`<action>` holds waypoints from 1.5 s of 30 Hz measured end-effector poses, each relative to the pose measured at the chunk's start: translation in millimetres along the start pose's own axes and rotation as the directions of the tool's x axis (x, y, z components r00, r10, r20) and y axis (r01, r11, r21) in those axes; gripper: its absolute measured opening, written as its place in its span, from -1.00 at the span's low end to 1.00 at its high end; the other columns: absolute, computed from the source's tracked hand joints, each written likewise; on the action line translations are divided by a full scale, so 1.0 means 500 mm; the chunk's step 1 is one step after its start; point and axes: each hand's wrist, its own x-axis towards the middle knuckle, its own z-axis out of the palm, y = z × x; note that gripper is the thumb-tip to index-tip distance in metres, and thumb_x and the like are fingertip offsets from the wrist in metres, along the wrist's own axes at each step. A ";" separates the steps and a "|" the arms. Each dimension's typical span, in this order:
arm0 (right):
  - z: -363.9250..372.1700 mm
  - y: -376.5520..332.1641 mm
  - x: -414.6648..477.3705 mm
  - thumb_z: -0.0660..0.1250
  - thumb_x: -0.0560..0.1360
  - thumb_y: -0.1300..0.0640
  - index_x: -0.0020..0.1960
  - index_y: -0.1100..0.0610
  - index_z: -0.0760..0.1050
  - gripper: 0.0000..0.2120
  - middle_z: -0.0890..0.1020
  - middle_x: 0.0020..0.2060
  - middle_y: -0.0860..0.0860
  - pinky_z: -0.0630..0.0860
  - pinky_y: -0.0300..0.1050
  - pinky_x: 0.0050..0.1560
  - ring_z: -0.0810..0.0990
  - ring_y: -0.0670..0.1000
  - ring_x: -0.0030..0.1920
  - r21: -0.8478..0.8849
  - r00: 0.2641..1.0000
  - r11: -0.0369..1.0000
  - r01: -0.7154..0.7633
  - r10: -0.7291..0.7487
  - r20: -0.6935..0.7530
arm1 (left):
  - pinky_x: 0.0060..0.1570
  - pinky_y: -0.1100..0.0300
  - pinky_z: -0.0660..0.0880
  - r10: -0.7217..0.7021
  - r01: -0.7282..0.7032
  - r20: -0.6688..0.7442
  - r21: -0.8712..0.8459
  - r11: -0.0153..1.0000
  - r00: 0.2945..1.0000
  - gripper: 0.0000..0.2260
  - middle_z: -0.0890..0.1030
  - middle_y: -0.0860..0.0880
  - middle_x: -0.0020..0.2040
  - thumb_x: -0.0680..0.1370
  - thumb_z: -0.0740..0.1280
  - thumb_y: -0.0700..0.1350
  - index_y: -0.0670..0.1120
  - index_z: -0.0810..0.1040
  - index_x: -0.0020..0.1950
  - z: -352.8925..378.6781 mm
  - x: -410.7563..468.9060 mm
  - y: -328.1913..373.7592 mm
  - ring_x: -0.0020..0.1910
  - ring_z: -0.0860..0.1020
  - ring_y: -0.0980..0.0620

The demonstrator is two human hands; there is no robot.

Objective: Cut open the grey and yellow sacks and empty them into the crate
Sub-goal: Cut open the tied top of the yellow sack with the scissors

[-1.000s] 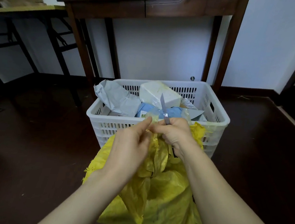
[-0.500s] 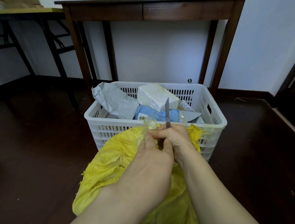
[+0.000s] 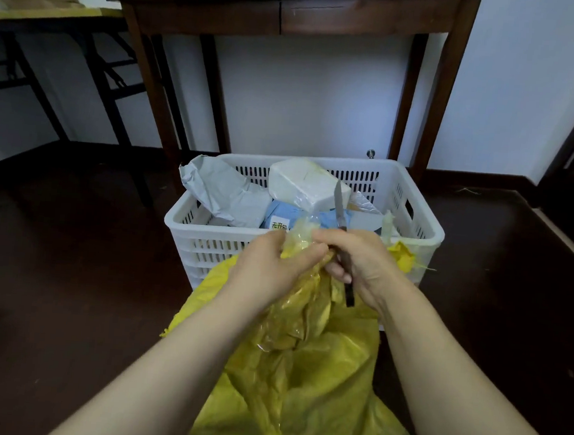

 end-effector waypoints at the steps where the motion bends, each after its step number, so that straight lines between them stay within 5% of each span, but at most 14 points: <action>1: 0.002 -0.002 0.000 0.37 0.37 0.17 -0.35 0.23 0.46 -0.81 0.34 -0.58 0.05 0.06 -0.21 -0.58 0.19 -0.01 -0.59 0.005 0.999 1.000 0.005 -0.005 0.040 | 0.06 0.15 0.47 -0.040 0.043 0.023 -0.142 0.989 0.999 -0.64 0.59 -0.01 -0.02 0.46 0.43 0.08 -0.14 0.57 0.10 0.000 0.009 0.000 -0.02 0.54 -0.01; 4: -0.001 -0.007 -0.008 0.28 0.21 0.29 -0.27 0.32 0.46 -0.88 0.33 -0.57 0.06 0.06 -0.22 -0.57 0.23 -0.03 -0.56 0.026 0.994 1.000 -0.009 0.006 0.106 | -0.34 0.25 0.40 -0.054 0.057 0.018 -0.288 0.956 0.998 -0.78 0.53 -0.04 -0.37 0.42 0.49 -0.06 -0.20 0.59 -0.23 -0.003 0.022 -0.002 -0.39 0.45 0.05; 8: 0.007 0.005 -0.006 0.42 0.37 0.39 -0.07 0.15 0.61 -0.79 0.48 -0.51 -0.04 0.21 -0.31 -0.60 0.39 -0.10 -0.53 -0.121 0.995 0.991 -0.050 0.060 0.080 | -0.47 0.30 0.40 -0.168 0.126 -0.079 -0.381 0.916 0.983 -0.75 0.50 -0.02 -0.52 0.44 0.48 -0.18 -0.16 0.51 -0.41 -0.010 0.045 -0.013 -0.53 0.43 0.05; 10: -0.009 0.021 -0.003 0.49 0.37 0.27 -0.11 0.05 0.59 -0.82 0.54 -0.47 -0.11 0.29 -0.36 -0.61 0.45 -0.19 -0.57 -0.201 0.997 0.977 -0.065 0.054 -0.063 | -0.28 0.20 0.47 -0.280 0.175 -0.192 -0.434 0.884 0.941 -0.80 0.57 -0.03 -0.41 0.44 0.48 -0.13 -0.12 0.54 -0.34 -0.042 0.063 -0.035 -0.38 0.52 0.01; 13: -0.045 0.047 0.007 0.47 0.41 0.21 -0.16 0.18 0.56 -0.91 0.45 -0.58 -0.07 0.23 -0.32 -0.67 0.32 -0.15 -0.67 -0.089 0.965 0.984 -0.151 0.128 -0.230 | -0.05 0.10 0.50 -0.458 0.257 -0.300 -0.524 0.812 0.837 -0.81 0.65 -0.12 -0.14 0.38 0.54 -0.09 -0.12 0.57 -0.18 -0.096 0.085 -0.084 -0.12 0.61 -0.05; 18: -0.103 0.066 -0.005 0.37 0.48 0.22 -0.40 0.19 0.47 -0.72 0.48 -0.50 0.05 0.44 -0.05 -0.29 0.43 0.01 -0.44 -0.304 0.864 0.918 -0.253 0.073 -0.497 | -0.28 0.22 0.49 -0.624 0.268 -0.450 -0.631 0.728 0.639 -0.69 0.59 -0.05 -0.21 0.45 0.41 0.08 -0.15 0.54 -0.03 -0.198 0.103 -0.140 -0.35 0.51 0.04; 20: -0.101 0.043 -0.004 0.35 0.47 0.20 -0.41 0.19 0.46 -0.72 0.45 -0.48 0.06 0.37 -0.09 -0.30 0.42 0.04 -0.39 -0.339 0.867 0.925 -0.173 -0.020 -0.498 | -0.38 0.23 0.50 -0.574 0.230 -0.455 -0.612 0.757 0.680 -0.73 0.58 -0.05 -0.30 0.45 0.43 0.08 -0.13 0.56 -0.14 -0.208 0.101 -0.144 -0.43 0.50 0.04; 24: -0.004 -0.040 0.009 0.29 0.51 0.08 -0.57 0.08 0.31 -0.52 0.31 -0.57 -0.01 0.25 -0.10 -0.33 0.31 0.04 -0.46 -0.498 0.896 0.867 0.019 -0.235 -0.376 | -0.38 0.15 0.54 -0.459 0.227 -0.234 -0.628 0.744 0.857 -0.85 0.60 -0.09 -0.34 0.47 0.44 -0.09 -0.16 0.56 -0.17 -0.145 0.085 -0.103 -0.46 0.57 -0.02; 28: -0.019 -0.111 -0.022 0.24 0.48 0.05 -0.49 0.15 0.30 -0.60 0.36 -0.52 0.02 0.23 -0.11 -0.41 0.36 0.08 -0.44 -0.698 0.783 0.715 -0.044 -0.409 -0.468 | -0.39 0.12 0.56 -0.372 0.261 -0.034 -0.653 0.711 0.928 -0.65 0.68 -0.11 -0.21 0.34 0.50 -0.07 -0.14 0.58 0.07 -0.143 0.086 -0.067 -0.34 0.66 -0.06; 32: -0.021 -0.147 -0.037 0.29 0.45 0.07 -0.48 0.16 0.23 -0.59 0.27 -0.55 -0.01 0.20 -0.10 -0.42 0.23 0.03 -0.49 -0.717 0.688 0.692 0.080 -0.559 -0.463 | -0.36 0.11 0.57 -0.281 0.173 -0.101 -0.578 0.797 0.954 -0.56 0.65 -0.17 -0.15 0.33 0.51 -0.33 -0.29 0.51 0.18 -0.134 0.091 -0.058 -0.28 0.67 -0.11; 36: -0.018 -0.158 -0.035 0.33 0.42 0.13 -0.28 0.09 0.52 -0.89 0.54 -0.36 0.01 0.52 0.06 -0.21 0.52 0.09 -0.29 -0.623 0.700 0.762 0.175 -0.541 -0.466 | -0.04 -0.12 0.59 -0.261 0.130 -0.203 -0.497 0.858 0.944 -0.58 0.62 -0.21 0.05 0.37 0.49 -0.33 -0.21 0.48 0.18 -0.124 0.117 -0.047 -0.03 0.62 -0.21; 38: -0.038 -0.174 -0.041 0.37 0.43 0.13 -0.07 0.03 0.60 -0.91 0.60 -0.25 -0.04 0.54 -0.07 -0.17 0.59 0.01 -0.18 -0.558 0.699 0.803 0.209 -0.522 -0.489 | 0.04 -0.13 0.56 -0.252 0.127 -0.293 -0.384 0.914 0.922 -0.63 0.57 -0.17 0.07 0.40 0.48 -0.28 -0.19 0.45 0.14 -0.120 0.126 -0.046 0.02 0.58 -0.18; 42: -0.025 -0.166 -0.047 0.46 0.41 0.12 -0.21 0.10 0.59 -0.92 0.54 -0.39 -0.03 0.29 -0.37 -0.57 0.45 -0.21 -0.55 -0.331 0.909 0.932 0.147 -0.259 -0.327 | -0.16 0.09 0.43 -0.202 0.111 -0.393 -0.242 0.964 0.897 -0.70 0.38 0.02 -0.17 0.46 0.42 -0.25 -0.13 0.30 0.01 -0.095 0.136 -0.041 -0.10 0.46 -0.05; 45: 0.023 -0.127 -0.040 0.48 0.39 0.06 -0.13 0.21 0.60 -0.79 0.50 -0.40 -0.01 0.17 -0.41 -0.70 0.32 -0.23 -0.71 -0.330 0.980 0.943 0.032 -0.095 -0.176 | -0.18 0.12 0.40 -0.182 0.109 -0.353 -0.216 0.970 0.918 -0.68 0.39 0.01 -0.15 0.47 0.42 -0.19 -0.12 0.28 0.02 -0.059 0.130 -0.022 -0.11 0.45 -0.04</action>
